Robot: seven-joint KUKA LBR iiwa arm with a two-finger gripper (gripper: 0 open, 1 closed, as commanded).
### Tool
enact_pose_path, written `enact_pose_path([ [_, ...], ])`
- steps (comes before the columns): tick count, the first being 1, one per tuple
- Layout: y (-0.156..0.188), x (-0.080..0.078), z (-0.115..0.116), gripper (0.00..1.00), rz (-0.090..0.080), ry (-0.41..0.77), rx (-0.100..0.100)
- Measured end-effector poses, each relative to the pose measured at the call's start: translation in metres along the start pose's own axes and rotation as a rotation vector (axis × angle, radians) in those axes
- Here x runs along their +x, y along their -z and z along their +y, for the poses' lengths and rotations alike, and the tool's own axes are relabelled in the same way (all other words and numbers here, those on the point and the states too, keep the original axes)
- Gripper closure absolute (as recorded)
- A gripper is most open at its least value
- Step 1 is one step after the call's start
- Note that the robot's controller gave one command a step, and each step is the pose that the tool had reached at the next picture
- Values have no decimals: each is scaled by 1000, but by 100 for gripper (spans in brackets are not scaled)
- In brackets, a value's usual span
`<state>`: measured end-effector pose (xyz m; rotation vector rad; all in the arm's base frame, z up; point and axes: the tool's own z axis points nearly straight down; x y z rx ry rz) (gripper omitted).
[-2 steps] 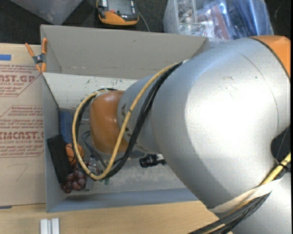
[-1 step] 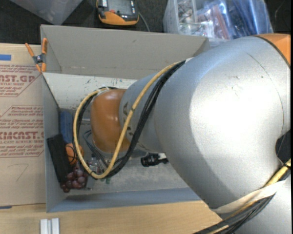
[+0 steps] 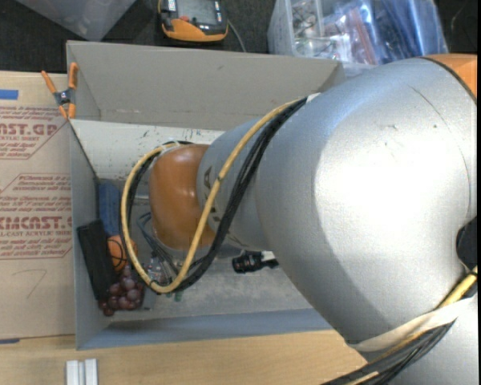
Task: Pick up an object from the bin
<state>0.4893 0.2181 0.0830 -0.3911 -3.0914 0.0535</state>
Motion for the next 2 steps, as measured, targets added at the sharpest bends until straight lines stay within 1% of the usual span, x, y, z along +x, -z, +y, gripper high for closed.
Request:
enact_pose_path([
  [1,13,3,-3,100,10,-1,7],
  [2,62,2,-2,100,2,0,0],
])
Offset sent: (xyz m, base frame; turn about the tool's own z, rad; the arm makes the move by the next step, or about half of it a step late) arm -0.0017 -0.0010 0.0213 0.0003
